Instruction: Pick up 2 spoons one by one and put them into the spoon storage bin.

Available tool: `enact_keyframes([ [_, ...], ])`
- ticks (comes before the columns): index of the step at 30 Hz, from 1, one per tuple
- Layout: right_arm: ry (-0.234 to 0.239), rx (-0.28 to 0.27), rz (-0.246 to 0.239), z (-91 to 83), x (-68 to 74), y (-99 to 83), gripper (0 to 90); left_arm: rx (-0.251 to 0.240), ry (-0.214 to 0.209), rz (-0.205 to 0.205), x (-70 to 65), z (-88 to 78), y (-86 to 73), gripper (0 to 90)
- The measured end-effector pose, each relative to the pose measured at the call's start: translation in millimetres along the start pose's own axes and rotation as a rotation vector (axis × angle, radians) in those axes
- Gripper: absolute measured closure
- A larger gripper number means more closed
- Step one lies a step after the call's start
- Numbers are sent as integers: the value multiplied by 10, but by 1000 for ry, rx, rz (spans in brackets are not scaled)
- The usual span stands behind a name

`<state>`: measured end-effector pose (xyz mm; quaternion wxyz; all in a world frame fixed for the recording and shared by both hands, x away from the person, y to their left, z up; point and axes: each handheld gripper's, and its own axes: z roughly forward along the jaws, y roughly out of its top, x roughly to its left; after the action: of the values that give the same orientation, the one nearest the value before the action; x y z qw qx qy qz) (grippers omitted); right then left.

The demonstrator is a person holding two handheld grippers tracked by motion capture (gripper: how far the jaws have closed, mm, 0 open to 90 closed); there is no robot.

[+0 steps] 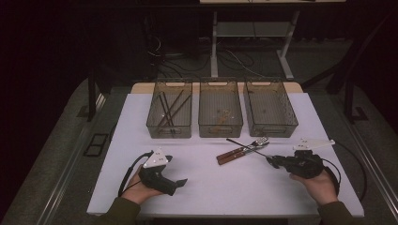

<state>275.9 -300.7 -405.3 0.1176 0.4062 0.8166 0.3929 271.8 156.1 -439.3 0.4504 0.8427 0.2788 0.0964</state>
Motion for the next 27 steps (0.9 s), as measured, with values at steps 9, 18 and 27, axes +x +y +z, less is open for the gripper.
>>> enact_keyframes([
  [9, -28, -34, 29, 29, -27, 183, 871, 1, -3, -2, -7, 8, 1, 0],
  [18, -69, -93, 77, 50, -65, 380, 871, -3, -11, -4, -10, 16, 1, 0],
  [27, -101, -129, 110, 153, -81, 601, 871, 0, -14, 2, -13, 19, 6, 0],
])
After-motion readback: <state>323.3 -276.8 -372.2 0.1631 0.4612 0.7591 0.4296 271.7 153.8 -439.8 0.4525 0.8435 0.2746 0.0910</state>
